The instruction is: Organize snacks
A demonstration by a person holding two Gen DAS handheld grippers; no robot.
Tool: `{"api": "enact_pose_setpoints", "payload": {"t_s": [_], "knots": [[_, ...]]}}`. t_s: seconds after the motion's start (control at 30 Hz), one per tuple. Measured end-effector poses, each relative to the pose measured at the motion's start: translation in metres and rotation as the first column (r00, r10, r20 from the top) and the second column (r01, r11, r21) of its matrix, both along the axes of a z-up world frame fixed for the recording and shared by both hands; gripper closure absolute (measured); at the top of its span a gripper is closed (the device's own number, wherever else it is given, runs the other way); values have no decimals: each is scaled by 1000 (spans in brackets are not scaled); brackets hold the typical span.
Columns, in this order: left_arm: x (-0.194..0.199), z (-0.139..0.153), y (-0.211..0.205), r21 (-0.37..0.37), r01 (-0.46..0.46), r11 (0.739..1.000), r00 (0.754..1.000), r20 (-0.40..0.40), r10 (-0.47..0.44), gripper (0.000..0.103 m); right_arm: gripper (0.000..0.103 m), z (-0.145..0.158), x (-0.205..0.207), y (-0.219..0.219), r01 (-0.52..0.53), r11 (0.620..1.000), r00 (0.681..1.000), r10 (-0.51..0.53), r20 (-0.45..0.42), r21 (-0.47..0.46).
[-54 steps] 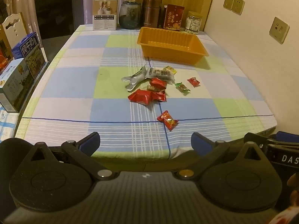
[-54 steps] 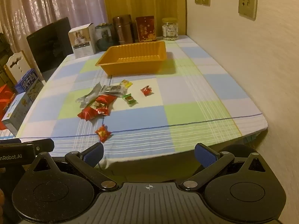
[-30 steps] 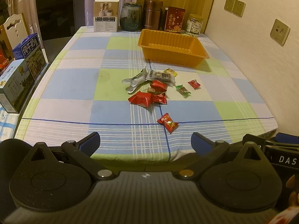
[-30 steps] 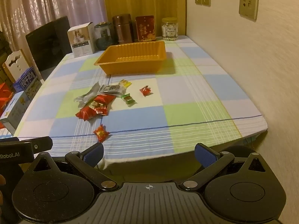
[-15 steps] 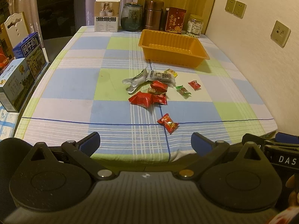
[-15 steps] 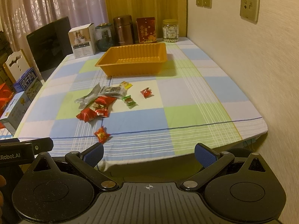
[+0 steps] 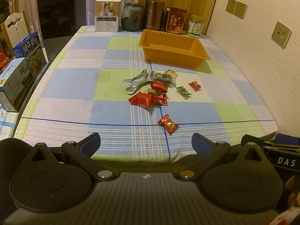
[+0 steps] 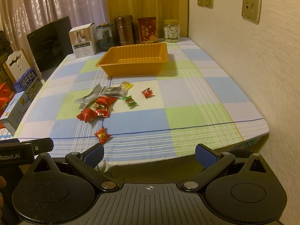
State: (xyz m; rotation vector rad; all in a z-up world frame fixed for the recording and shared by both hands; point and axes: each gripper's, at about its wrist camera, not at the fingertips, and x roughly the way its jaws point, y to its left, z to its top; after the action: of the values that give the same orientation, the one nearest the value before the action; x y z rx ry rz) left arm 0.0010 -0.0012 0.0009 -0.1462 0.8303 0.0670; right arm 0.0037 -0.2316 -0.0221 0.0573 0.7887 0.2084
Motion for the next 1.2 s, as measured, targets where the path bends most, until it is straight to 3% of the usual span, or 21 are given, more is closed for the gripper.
{"api": "enact_pose_setpoints", "payload": {"t_s": [1.2], "knots": [[2,1,-1,-8,1,1000,1000,0,-1,0,0,-1,0,0,1,1000,1000,-1,0,-1]]}}
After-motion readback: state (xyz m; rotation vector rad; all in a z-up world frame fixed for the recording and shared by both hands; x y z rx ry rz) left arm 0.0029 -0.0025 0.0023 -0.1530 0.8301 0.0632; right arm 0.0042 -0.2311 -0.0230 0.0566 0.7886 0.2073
